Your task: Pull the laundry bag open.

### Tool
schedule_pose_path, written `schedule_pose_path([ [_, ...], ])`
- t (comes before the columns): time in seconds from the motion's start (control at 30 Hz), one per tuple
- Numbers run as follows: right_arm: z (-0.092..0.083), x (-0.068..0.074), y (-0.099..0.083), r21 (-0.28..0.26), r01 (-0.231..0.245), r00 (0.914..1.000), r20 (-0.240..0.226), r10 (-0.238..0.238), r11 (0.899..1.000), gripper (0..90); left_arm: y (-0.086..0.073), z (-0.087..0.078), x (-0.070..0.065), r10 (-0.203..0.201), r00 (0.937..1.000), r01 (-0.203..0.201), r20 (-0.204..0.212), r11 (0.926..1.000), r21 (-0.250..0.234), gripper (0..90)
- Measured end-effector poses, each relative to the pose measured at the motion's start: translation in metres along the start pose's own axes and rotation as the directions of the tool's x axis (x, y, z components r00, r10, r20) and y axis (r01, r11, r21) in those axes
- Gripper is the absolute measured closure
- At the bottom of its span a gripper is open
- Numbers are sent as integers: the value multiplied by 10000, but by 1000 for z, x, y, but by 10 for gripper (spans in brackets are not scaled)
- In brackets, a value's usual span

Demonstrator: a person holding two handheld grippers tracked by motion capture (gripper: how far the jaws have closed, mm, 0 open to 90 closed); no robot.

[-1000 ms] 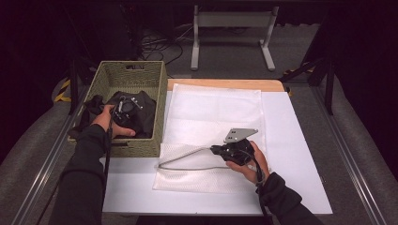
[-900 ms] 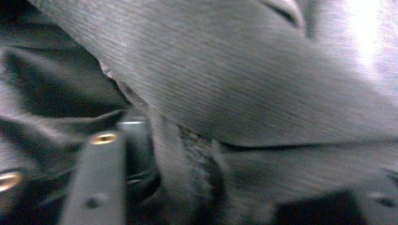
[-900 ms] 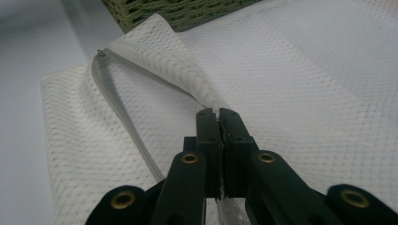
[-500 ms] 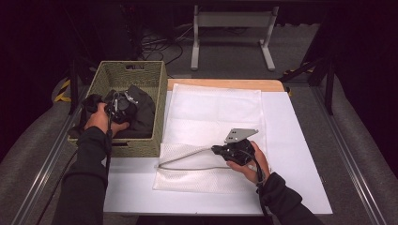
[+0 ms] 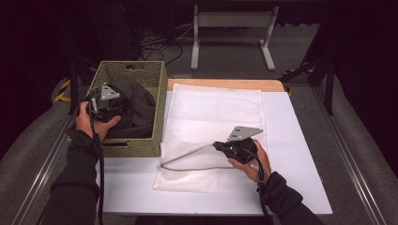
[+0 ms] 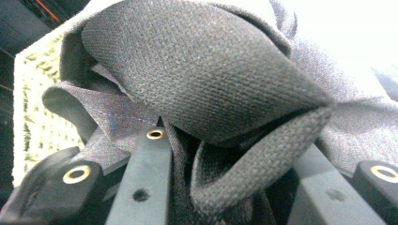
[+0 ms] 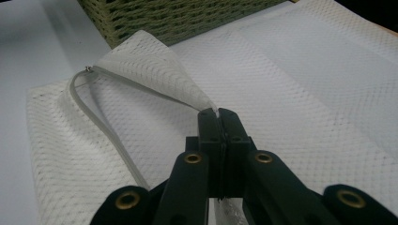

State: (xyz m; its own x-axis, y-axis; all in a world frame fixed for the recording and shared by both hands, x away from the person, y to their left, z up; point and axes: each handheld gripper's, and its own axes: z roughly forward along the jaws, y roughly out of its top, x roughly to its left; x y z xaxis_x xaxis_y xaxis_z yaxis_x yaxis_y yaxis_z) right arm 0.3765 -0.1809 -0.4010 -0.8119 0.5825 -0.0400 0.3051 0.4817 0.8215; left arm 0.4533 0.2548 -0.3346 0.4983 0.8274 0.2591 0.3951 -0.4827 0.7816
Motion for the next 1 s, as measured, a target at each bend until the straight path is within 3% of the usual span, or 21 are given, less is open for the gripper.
schedule_pose_path([
  [0.1, -3, -1, 1, -171, -22, 9999, 113, 24, 9999, 896, -2, -15, 0, -208, 9998, 210, 39, 9978, -624, 712],
  [0.13, -3, -1, 1, -171, -22, 9999, 113, 24, 9999, 896, -2, -15, 0, -208, 9998, 210, 39, 9978, -624, 713],
  [0.23, -7, -2, 3, -336, -68, 9998, 202, 74, 9994, 896, -2, -36, -5, -336, 9993, 359, 178, 9888, -1446, 713],
  [0.37, -8, -2, 3, -357, -77, 9996, 265, 86, 9993, 897, -3, -50, -12, -320, 9992, 364, 258, 9804, -1939, 714],
  [0.43, -9, -3, 3, -374, -98, 9995, 290, 109, 9993, 897, -5, -65, -19, -273, 9992, 338, 298, 9679, -2489, 714],
  [0.47, -9, -3, 3, -386, -116, 9995, 294, 127, 9992, 896, -5, -65, -19, -273, 9992, 338, 298, 9679, -2489, 714],
  [0.53, -10, -4, 4, -402, -113, 9994, 311, 126, 9991, 896, -7, -75, -22, -246, 9993, 312, 273, 9600, -2781, 714],
  [0.57, -9, -4, 4, -404, -126, 9995, 301, 138, 9991, 896, -12, -83, -24, -209, 9991, 308, 356, 9518, -3051, 714],
  [0.63, -9, -3, 4, -391, -116, 9995, 285, 127, 9992, 896, -14, -85, -26, -211, 9992, 303, 329, 9498, -3114, 714],
  [0.7, -8, -3, 4, -374, -99, 9996, 269, 109, 9993, 896, -20, -86, -31, 72, 9978, 136, 653, 9495, -3134, 714],
  [0.77, -8, -3, 4, -346, -87, 9997, 234, 95, 9994, 896, -24, -84, -36, 231, 9935, 107, 1113, 9557, -2941, 712],
  [0.83, -7, -2, 4, -322, -105, 9997, 224, 113, 9994, 896, -28, -80, -39, 173, 9894, 252, 1441, 9574, -2876, 712],
  [0.93, -7, -1, 4, -307, -72, 9997, 218, 79, 9995, 896, -31, -82, -45, 352, 9817, 232, 1871, 9533, -3011, 714],
  [1.0, -8, -2, 4, -329, -78, 9997, 249, 86, 9994, 896, -34, -88, -48, 320, 9762, 395, 2147, 9464, -3205, 715],
])
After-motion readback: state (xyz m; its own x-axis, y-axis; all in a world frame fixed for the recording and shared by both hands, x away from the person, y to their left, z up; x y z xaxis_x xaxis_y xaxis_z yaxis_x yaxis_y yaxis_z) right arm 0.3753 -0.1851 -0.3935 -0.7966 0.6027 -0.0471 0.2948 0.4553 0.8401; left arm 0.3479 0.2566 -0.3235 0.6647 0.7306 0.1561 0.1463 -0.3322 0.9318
